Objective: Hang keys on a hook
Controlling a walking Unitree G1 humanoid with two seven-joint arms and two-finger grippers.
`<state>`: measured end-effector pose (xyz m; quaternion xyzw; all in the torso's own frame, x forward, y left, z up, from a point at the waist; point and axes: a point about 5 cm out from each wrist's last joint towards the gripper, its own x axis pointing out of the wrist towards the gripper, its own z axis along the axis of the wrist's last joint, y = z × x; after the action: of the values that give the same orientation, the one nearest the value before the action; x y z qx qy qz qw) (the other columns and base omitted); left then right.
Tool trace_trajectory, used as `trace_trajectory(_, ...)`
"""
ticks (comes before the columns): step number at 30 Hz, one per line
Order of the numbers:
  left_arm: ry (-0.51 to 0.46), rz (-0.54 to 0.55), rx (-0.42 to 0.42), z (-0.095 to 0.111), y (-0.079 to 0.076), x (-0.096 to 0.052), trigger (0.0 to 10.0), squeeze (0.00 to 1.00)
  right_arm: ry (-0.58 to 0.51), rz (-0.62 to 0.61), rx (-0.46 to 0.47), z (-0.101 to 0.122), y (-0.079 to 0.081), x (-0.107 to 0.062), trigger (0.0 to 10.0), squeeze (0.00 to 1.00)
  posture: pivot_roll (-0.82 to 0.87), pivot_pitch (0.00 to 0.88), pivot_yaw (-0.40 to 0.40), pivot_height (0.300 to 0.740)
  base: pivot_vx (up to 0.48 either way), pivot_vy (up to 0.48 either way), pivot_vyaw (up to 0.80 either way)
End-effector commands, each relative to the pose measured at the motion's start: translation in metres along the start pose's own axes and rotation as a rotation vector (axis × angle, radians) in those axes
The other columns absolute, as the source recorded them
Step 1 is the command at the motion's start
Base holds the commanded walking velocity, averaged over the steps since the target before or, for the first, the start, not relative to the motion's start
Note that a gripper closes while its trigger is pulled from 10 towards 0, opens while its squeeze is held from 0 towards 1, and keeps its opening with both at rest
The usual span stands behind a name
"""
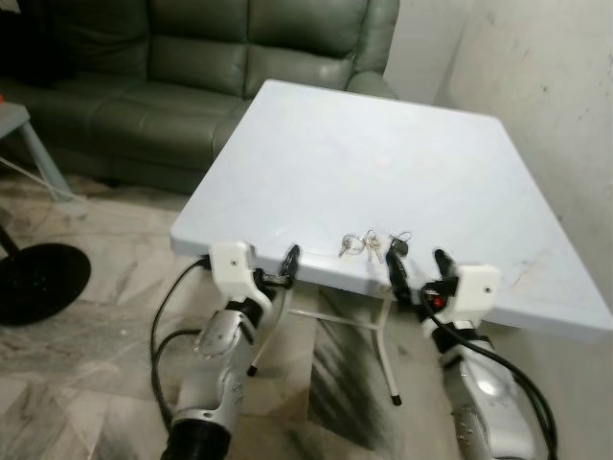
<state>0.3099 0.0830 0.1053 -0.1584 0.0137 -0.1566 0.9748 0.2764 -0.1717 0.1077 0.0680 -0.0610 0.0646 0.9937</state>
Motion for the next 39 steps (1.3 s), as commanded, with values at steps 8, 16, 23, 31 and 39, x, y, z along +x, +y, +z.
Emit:
trace_trajectory(8, -0.001, 0.002, -0.006, -0.003, -0.003, -0.002, 10.0, 0.0, -0.017, 0.023, 0.004, 0.004, 0.008, 0.003, 10.0, 0.0, -0.01, 0.059, -0.114, 0.719, 0.116, 0.0, 0.0)
trace_trajectory(16, 0.009, -0.018, 0.007, -0.005, -0.006, -0.003, 10.0, 0.0, -0.008, 0.028, 0.009, 0.003, 0.008, 0.006, 10.0, 0.0, -0.01, 0.054, -0.117, 0.719, 0.0, 0.0, 0.0)
trace_trajectory(23, 0.023, -0.069, 0.019, -0.01, -0.014, -0.006, 10.0, 0.0, 0.02, 0.015, 0.001, 0.001, 0.007, 0.009, 10.0, 0.0, -0.01, 0.051, -0.117, 0.719, 0.0, 0.0, 0.0)
trace_trajectory(31, 0.034, -0.121, 0.02, -0.013, -0.023, -0.01, 10.0, 0.0, 0.08, -0.03, 0.009, 0.0, 0.005, 0.017, 10.0, 0.0, -0.01, 0.061, -0.118, 0.719, 0.0, 0.0, 0.0)
trace_trajectory(39, 0.041, -0.148, 0.03, -0.014, -0.025, -0.014, 10.0, 0.0, 0.125, -0.061, -0.003, 0.001, 0.007, 0.03, 10.0, 0.0, 0.0, 0.071, -0.118, 0.719, 0.0, 0.0, 0.0)
